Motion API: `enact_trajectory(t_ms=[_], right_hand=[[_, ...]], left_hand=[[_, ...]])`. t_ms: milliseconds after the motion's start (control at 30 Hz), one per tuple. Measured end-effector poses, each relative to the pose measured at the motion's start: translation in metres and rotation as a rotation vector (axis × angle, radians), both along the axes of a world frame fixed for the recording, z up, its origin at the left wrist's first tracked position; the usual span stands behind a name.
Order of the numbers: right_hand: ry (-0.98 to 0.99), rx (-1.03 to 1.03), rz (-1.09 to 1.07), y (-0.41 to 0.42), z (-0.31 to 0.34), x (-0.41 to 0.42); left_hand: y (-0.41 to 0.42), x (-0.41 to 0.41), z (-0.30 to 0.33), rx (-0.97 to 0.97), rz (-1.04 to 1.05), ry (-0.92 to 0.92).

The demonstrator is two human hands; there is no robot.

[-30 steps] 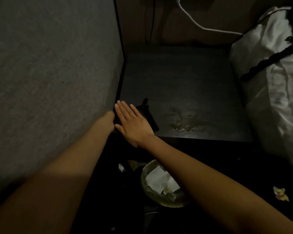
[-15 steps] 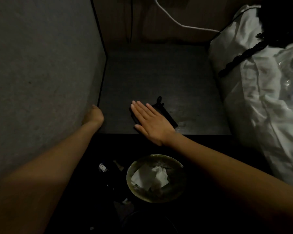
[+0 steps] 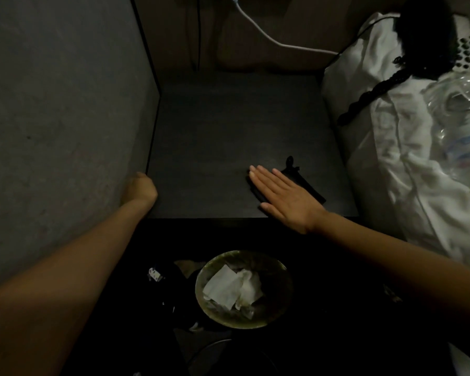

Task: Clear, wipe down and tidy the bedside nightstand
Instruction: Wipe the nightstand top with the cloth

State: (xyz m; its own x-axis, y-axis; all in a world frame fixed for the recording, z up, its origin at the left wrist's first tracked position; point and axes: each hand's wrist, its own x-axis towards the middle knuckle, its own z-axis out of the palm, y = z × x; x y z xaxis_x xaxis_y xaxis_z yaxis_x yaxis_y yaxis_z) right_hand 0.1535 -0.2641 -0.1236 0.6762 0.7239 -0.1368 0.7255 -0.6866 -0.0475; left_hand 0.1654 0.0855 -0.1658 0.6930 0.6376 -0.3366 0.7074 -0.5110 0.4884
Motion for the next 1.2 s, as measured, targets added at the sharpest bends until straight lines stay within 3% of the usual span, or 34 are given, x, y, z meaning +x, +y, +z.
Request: enact_trajectory(t_ms=[200,267,400,500,700,1033,1200], right_hand=[[0.011,0.002,-0.087,0.003,0.002,-0.008],[-0.018,0.073,-0.234,0.008,0.000,-0.016],[-0.028,0.280,-0.727,0.029,-0.006,-0.014],[-0.060,0.197,-0.882,0.041,-0.014,-0.009],[-0.135,0.140,-0.696,0.023,-0.017,-0.009],[-0.072,-0.024,-0.250,-0.062,0.003,0.008],[-0.082,-0.091,-0.187,-0.087,0.011,0.015]], left_hand=[[0.002,-0.003,-0.004,0.155,-0.138,-0.007],[0.002,-0.003,-0.002,0.188,-0.173,-0.003],[0.000,-0.004,0.002,0.207,-0.201,0.006],[0.000,-0.005,0.003,0.226,-0.207,-0.002],[-0.001,-0.004,0.005,0.211,-0.182,-0.006],[0.001,-0.005,0.002,0.226,-0.192,0.016],[-0.001,-0.005,0.005,0.207,-0.166,0.013]])
